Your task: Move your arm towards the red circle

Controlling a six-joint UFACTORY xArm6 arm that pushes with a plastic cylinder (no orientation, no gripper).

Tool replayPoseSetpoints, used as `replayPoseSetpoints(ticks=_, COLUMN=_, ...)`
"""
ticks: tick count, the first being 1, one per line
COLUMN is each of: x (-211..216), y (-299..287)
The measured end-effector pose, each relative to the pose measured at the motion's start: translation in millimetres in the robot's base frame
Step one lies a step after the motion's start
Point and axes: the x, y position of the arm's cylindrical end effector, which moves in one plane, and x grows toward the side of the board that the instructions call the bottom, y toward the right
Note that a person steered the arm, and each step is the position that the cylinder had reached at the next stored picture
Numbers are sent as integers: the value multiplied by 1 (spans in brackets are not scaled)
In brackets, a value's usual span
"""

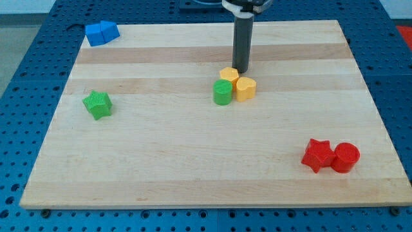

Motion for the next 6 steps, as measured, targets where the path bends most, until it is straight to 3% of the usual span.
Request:
replayPoseSetpoints(ticks=1, x=-21, y=48)
replayPoseSetpoints(ticks=2, x=-16, y=121)
replayPoseSetpoints(ticks=4, x=100, y=202)
replayPoseSetpoints(ticks=6, x=154, y=202)
